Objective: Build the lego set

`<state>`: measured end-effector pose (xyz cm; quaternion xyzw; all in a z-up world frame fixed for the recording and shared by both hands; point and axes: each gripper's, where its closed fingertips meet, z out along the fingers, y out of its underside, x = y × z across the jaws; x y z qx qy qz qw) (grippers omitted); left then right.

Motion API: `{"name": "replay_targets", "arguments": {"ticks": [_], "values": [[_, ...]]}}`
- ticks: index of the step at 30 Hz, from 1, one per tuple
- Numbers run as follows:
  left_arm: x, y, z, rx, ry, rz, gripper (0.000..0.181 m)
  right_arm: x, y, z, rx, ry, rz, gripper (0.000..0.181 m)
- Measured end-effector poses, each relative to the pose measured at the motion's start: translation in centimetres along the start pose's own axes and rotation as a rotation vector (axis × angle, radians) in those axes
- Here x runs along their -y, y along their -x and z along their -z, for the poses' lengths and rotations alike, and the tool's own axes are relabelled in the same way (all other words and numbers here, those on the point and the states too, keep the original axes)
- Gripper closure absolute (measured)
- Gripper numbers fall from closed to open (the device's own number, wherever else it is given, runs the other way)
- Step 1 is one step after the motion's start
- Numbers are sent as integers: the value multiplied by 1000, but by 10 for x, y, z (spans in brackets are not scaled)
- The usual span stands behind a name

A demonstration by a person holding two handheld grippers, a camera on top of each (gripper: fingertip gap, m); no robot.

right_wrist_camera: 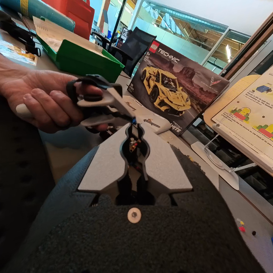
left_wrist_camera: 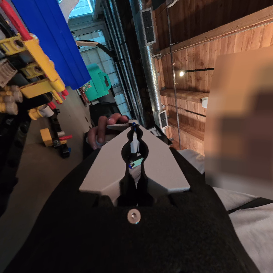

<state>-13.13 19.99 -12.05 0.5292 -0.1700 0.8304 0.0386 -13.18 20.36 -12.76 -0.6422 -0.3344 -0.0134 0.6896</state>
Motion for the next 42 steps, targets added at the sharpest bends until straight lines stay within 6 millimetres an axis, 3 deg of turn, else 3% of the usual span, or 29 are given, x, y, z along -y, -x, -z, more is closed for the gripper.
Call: {"name": "replay_targets", "arguments": {"ticks": [33,37,42], "values": [[-7,-2,-6,10,42,-54,181,7,-1,6,54,-34,-105,178],[-3,-2,-2,72,47,-155,180,0,-20,17,34,-10,-188,178],[5,14,9,303,49,-411,174,-38,-63,49,-41,106,-314,178]]}}
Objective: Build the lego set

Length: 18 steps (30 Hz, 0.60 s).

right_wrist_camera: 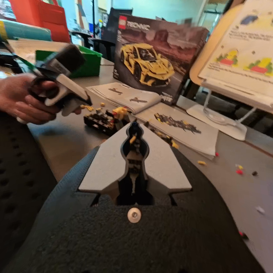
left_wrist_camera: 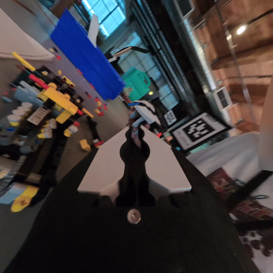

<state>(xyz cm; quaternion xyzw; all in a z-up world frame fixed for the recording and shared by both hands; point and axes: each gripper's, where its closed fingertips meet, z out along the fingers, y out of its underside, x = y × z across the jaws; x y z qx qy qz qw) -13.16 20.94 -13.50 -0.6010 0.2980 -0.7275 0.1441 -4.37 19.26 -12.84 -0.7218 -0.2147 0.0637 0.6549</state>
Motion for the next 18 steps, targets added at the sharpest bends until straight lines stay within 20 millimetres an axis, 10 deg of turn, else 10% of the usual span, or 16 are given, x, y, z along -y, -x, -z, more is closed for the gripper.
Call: {"name": "replay_targets", "arguments": {"ticks": [7,18], "values": [[-46,24,-26,322,305,-233,164,-15,-12,10,-44,40,-4,178],[-59,58,-61,604,671,-548,149,-13,-10,14,-31,7,-24,178]]}}
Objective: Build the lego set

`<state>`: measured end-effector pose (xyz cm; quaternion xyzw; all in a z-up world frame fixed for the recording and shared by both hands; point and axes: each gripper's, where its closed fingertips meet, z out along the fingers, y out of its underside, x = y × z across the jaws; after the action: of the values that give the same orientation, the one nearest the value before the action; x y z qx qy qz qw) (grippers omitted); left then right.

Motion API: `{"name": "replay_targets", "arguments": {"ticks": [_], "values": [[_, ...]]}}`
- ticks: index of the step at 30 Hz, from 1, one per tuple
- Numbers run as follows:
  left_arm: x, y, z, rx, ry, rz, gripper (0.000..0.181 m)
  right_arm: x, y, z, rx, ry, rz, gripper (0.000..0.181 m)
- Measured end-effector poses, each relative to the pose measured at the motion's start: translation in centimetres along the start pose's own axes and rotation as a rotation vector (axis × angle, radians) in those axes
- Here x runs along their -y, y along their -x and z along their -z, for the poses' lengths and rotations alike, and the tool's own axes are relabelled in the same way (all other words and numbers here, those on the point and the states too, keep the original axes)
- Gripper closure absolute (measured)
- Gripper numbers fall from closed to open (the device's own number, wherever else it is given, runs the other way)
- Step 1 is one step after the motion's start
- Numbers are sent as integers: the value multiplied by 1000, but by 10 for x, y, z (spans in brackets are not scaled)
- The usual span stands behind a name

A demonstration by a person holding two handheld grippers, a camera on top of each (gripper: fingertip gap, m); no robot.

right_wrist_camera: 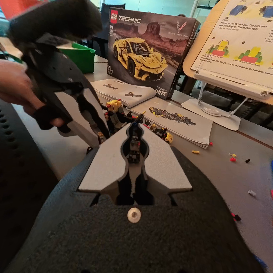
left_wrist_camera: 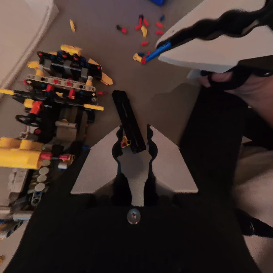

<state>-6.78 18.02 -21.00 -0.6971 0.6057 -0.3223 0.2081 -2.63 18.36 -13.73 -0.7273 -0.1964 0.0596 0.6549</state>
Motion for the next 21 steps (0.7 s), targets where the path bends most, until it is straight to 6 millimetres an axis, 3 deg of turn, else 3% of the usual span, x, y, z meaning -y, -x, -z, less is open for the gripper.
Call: {"name": "replay_targets", "arguments": {"ticks": [7,13,18,21], "values": [[-11,13,-18,-41,230,34,148,6,-6,6,20,-55,-90,178],[-13,3,-25,-125,342,44,157,11,-13,11,31,-98,-165,178],[-11,-5,-27,-95,381,-135,164,13,-18,14,30,-124,-213,178],[-6,5,-21,35,393,-270,168,12,-22,15,22,-124,-236,178]]}}
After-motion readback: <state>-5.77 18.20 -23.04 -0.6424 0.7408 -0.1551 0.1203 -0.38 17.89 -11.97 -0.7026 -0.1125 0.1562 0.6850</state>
